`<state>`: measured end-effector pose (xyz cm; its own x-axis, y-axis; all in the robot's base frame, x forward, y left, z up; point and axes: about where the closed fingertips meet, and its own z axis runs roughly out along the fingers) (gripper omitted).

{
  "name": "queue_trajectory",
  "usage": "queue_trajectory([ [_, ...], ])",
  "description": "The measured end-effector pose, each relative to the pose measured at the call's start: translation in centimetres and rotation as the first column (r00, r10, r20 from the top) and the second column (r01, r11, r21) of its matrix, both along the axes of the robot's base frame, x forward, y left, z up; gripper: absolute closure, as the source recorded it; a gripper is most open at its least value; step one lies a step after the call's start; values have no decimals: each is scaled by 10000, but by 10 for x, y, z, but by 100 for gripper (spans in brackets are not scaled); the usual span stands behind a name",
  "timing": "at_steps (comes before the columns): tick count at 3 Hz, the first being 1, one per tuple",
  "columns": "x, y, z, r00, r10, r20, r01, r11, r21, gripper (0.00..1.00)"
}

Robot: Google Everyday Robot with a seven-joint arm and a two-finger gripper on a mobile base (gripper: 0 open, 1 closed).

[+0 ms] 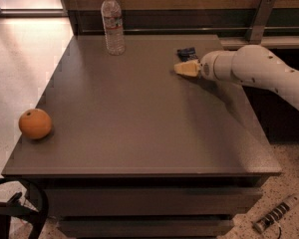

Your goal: Move rxbar blueberry near orange

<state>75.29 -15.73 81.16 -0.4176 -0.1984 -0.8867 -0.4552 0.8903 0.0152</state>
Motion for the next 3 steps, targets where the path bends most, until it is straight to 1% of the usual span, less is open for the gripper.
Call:
queue_trajectory([
  [2, 0, 2, 0, 10000, 30, -15, -30, 10000, 5, 84],
  [3, 0, 2, 2, 10000, 33, -17, -33, 10000, 5, 100],
])
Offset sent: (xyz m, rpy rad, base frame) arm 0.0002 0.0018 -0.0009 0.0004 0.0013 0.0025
